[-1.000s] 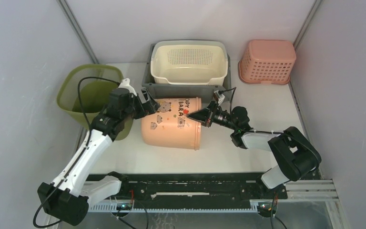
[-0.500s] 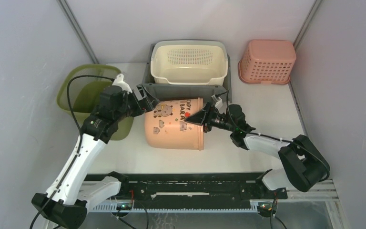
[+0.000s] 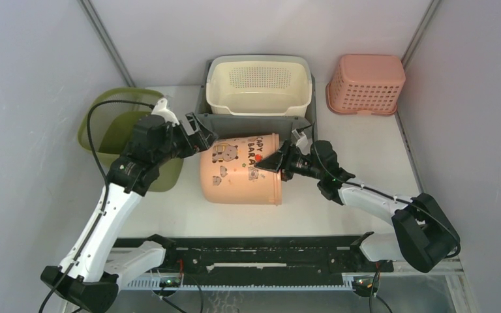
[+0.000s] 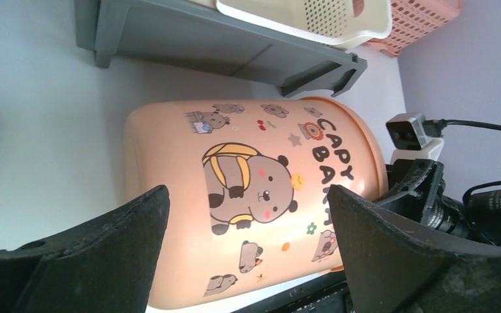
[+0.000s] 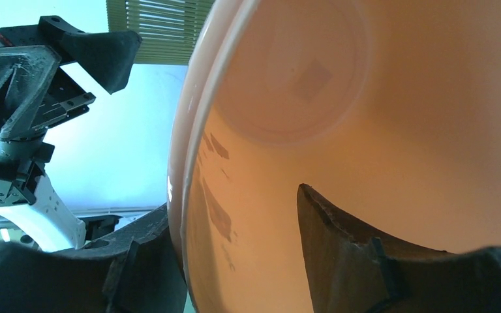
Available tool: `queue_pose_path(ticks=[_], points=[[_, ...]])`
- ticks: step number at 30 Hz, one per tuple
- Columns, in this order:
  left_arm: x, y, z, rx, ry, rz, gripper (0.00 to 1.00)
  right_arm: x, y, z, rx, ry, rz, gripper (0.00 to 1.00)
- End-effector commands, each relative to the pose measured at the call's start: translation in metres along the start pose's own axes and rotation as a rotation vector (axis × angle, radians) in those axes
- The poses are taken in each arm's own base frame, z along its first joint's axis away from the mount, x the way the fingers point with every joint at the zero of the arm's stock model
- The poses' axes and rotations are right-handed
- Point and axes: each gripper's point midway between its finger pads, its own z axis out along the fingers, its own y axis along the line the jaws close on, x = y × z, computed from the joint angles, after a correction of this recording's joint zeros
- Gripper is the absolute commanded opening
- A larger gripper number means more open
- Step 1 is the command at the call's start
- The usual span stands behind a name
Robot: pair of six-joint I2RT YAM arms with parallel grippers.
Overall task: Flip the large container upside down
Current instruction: Turn the container upside down at the center of the board.
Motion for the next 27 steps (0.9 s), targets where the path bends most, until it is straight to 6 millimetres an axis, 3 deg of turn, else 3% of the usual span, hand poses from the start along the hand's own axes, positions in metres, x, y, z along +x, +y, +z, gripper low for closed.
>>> queue_pose_path(ticks=[1,12,17,20,24,27], points=[[0.002,0.011,-0.005,-0.043,-0.027,0.018,0.97,-0.002,-0.003,0.000,0.010,0.000,-0.020,0.62],[0.035,0.024,0.017,-0.010,0.049,-0.027,1.00,-0.005,0.016,-0.008,0.026,-0.003,-0.092,0.77],[0.043,0.027,0.021,-0.005,0.060,-0.037,1.00,-0.010,0.026,-0.014,0.029,-0.021,-0.127,0.76],[0.049,0.028,0.025,0.004,0.073,-0.045,1.00,-0.010,0.034,-0.012,-0.012,-0.012,-0.124,0.64],[0.058,0.024,0.031,0.048,0.091,-0.073,1.00,-0.008,0.040,-0.004,-0.065,0.015,-0.098,0.36],[0.061,0.020,0.035,0.079,0.101,-0.094,1.00,-0.005,0.043,0.002,-0.090,0.028,-0.092,0.23]])
